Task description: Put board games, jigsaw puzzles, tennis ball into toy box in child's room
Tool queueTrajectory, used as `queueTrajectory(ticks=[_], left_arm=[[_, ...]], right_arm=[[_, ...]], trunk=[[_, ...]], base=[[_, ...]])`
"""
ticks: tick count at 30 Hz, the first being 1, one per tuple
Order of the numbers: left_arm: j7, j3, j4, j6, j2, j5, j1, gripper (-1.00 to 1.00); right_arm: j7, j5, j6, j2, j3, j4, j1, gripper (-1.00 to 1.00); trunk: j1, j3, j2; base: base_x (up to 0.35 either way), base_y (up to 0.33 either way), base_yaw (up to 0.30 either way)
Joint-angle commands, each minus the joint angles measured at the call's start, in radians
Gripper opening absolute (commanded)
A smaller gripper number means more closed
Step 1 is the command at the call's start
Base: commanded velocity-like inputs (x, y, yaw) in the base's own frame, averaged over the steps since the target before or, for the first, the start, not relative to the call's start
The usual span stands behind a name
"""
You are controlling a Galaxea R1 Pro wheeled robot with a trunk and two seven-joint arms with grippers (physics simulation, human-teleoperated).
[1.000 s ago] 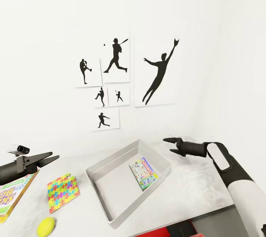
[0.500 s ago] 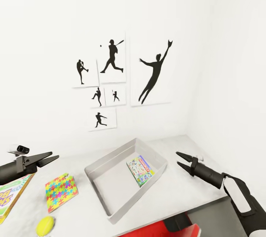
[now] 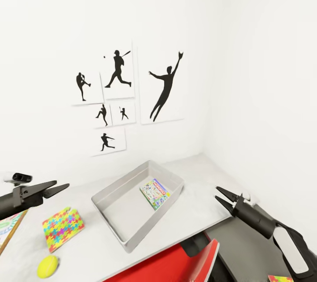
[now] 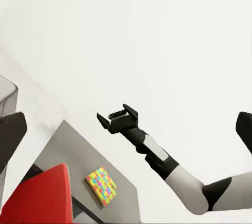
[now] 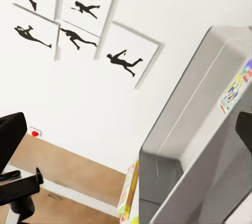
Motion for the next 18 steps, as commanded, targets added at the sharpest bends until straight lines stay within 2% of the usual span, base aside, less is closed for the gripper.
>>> queueTrajectory(ticks=[1, 5, 7, 18], left_arm=[[-0.043, 0.002, 0.001, 0.006, 0.002, 0.0, 0.0, 1.0], [-0.149, 0.006, 0.001, 0.006, 0.003, -0.009, 0.001, 1.0], [-0.172, 0.007, 0.002, 0.006, 0.004, -0.013, 0.002, 1.0], [-0.197, 0.007, 0.01, 0.006, 0.041, -0.013, 0.004, 1.0]], right_arm=[[0.002, -0.002, 0.005, 0.001, 0.0, 0.0, -0.001, 1.0], [0.004, -0.001, 0.003, 0.002, -0.002, 0.0, 0.0, 1.0], [0.006, -0.001, 0.003, 0.001, -0.003, 0.0, 0.0, 1.0], [0.001, -0.001, -0.062, 0.003, 0.0, 0.001, 0.0, 1.0]], trunk=[[-0.003, 0.002, 0.005], [-0.019, 0.016, 0.033], [-0.026, 0.023, 0.047], [-0.065, 0.055, 0.117]], base=[[-0.017, 0.005, -0.264], [-0.009, 0.002, -0.236], [-0.003, 0.001, -0.114], [-0.01, 0.0, -0.016]])
